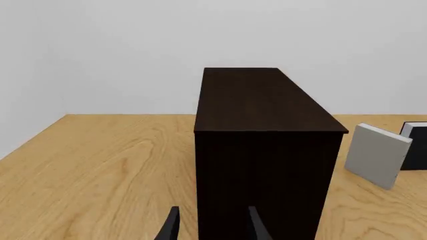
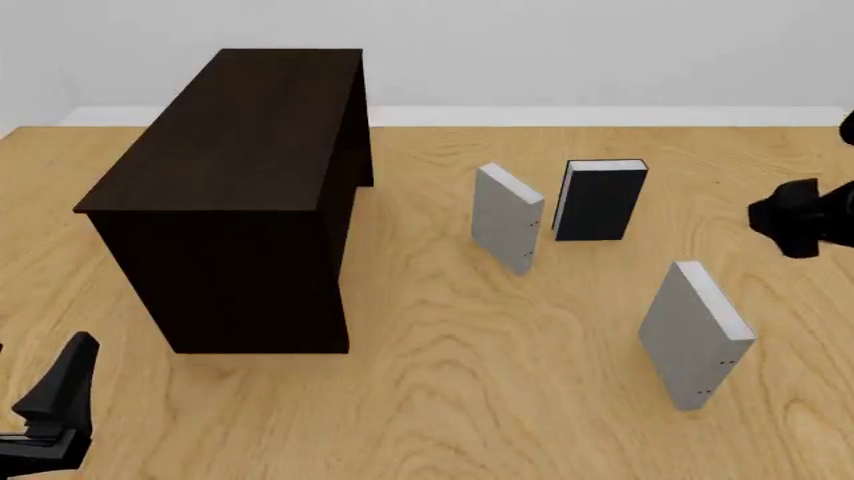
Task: Pick up the book on the right and place it under the cabinet shelf.
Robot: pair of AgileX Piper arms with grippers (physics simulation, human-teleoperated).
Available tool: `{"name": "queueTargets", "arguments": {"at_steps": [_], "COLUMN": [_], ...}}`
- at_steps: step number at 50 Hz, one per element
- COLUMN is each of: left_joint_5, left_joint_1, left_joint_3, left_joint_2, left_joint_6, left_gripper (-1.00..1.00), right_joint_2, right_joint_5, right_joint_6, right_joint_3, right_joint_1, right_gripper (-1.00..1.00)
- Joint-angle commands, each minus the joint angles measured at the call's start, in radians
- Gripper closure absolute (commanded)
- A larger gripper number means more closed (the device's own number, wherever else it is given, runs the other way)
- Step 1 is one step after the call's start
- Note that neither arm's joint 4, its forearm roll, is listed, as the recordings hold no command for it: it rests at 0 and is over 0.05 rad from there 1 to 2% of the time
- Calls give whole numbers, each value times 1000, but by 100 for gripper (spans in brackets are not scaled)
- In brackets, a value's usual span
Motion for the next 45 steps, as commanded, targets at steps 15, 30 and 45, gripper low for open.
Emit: {"name": "queueTargets", "arguments": {"at_steps": [15,30,45], "left_joint_5": [-2,4,1], "left_joint_1": [0,0,0], "left_joint_3": [3,1,1], "left_joint_2": [-2,-5,-3], "left_joint_6": [0,0,0], "left_gripper": [-100,-100,-100], "right_joint_2": [109,139,208], "right_joint_5": [65,-4,-104], "right_joint_6": [40,73,83], "right_joint_3": [-23,64,144], "right_joint_1": [36,71,83], "right_gripper": [-100,-100,-100]}}
